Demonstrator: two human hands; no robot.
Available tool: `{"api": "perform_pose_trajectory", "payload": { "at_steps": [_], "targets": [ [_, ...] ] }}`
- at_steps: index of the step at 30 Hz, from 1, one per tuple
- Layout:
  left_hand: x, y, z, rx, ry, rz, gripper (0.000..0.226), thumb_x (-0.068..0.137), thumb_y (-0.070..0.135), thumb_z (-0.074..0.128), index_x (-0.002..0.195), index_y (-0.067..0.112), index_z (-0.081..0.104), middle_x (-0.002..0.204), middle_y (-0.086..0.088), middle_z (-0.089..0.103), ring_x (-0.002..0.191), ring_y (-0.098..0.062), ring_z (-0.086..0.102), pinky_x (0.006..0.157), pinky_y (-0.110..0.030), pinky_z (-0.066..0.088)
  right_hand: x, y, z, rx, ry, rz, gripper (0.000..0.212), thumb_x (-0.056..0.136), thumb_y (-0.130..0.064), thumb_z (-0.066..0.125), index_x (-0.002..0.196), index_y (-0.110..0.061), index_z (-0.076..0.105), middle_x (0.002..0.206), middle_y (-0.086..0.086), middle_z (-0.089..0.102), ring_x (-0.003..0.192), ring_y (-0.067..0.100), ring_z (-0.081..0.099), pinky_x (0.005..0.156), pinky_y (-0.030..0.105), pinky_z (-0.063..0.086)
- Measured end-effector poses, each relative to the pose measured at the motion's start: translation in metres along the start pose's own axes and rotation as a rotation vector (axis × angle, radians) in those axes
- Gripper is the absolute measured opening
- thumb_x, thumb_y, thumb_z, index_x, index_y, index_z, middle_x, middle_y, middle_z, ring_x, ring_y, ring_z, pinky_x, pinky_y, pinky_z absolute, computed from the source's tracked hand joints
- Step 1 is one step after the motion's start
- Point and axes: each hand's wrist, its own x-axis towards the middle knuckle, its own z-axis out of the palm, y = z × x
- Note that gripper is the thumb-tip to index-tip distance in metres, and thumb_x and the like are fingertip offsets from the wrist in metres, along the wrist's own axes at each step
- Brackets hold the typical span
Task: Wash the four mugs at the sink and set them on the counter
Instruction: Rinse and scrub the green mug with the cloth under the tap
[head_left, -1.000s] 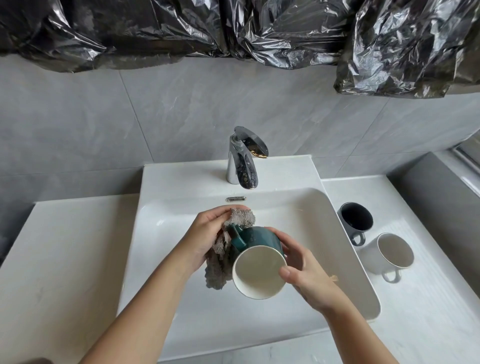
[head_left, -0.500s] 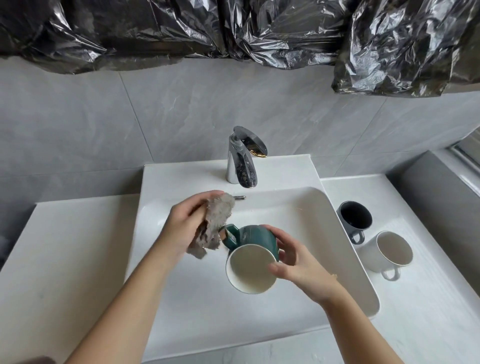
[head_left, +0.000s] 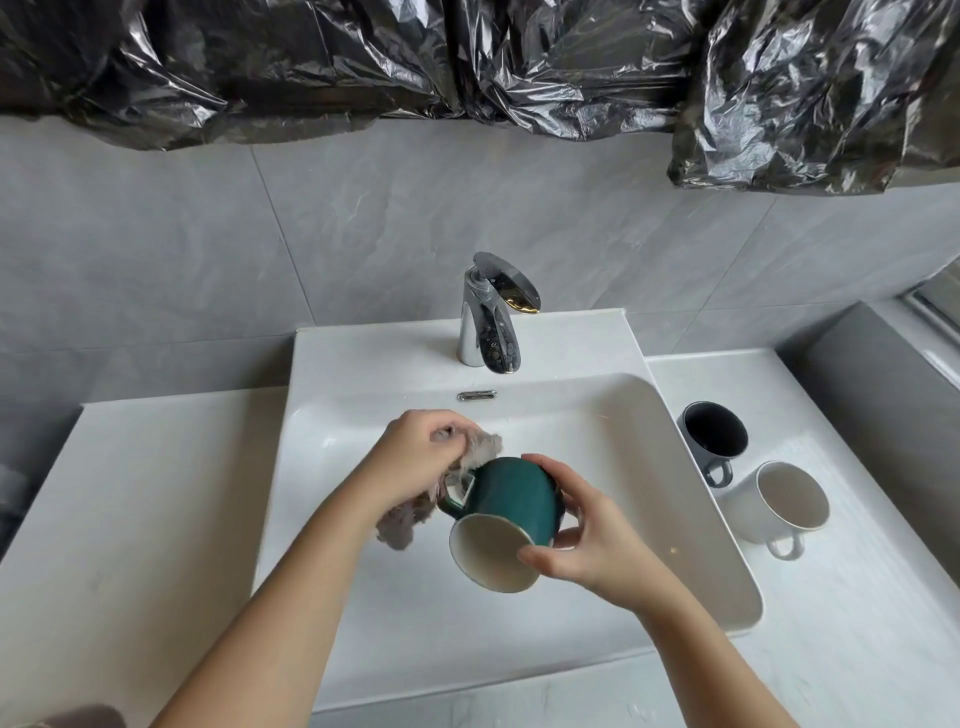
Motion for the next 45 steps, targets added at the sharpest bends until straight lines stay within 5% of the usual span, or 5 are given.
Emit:
{"api": "perform_pose_trajectory", "payload": {
  "at_steps": [8,18,33,40,45],
  "targets": [
    [-0.011,-0.001,0.017,-0.720,0.021,-0.125,0.036,0.098,0.003,0.038,0.088,0.015,0.071,0.085,0.001,0.075,0.085,-0.017,0.068,0.080,-0.026,0.053,0.001,0.005,0.010,0.433,-0.046,0.071,0.094,0.052,-0.064,0.086,0.134,-0.028,0.056,0.129,0.008,0.062,0.107,0.023,0.060,0.080,0.041,0.047],
    [-0.032,-0.040,0.030,-0.630,-0.173,-0.073,0.080,0.055,0.067,0.078,0.114,0.016,0.059,0.103,-0.006,0.070,0.098,-0.020,0.066,0.088,-0.036,0.050,0.007,0.014,0.012,0.710,0.105,0.099,0.089,0.060,-0.059,0.084,0.132,-0.015,0.057,0.131,0.022,0.058,0.116,0.042,0.059,0.084,0.050,0.056],
    [-0.036,-0.039,0.046,-0.833,0.041,-0.094,0.082,0.047,0.038,0.084,0.121,0.020,0.054,0.114,-0.005,0.069,0.104,-0.015,0.066,0.080,-0.025,0.053,0.006,-0.004,-0.005,0.452,0.021,0.297,0.059,0.085,-0.037,0.073,0.139,-0.033,0.050,0.128,0.006,0.063,0.107,0.028,0.068,0.076,0.042,0.059],
    [-0.038,-0.035,0.051,-0.438,0.163,0.013,0.090,0.047,0.045,0.086,0.126,0.038,0.043,0.122,0.011,0.061,0.112,-0.001,0.059,0.094,-0.025,0.048,0.015,-0.024,0.010,0.463,0.058,0.399,0.069,0.068,-0.051,0.074,0.128,-0.026,0.052,0.121,0.011,0.064,0.100,0.034,0.070,0.077,0.049,0.060],
    [-0.037,-0.038,0.045,-0.402,0.099,0.097,0.050,0.086,0.054,0.055,0.130,0.031,0.051,0.128,0.007,0.059,0.120,-0.007,0.055,0.106,-0.041,0.043,0.023,-0.017,0.013,0.466,0.147,0.455,0.060,0.075,-0.036,0.080,0.122,-0.017,0.049,0.116,0.014,0.064,0.096,0.031,0.070,0.071,0.042,0.060]
  ]
}}
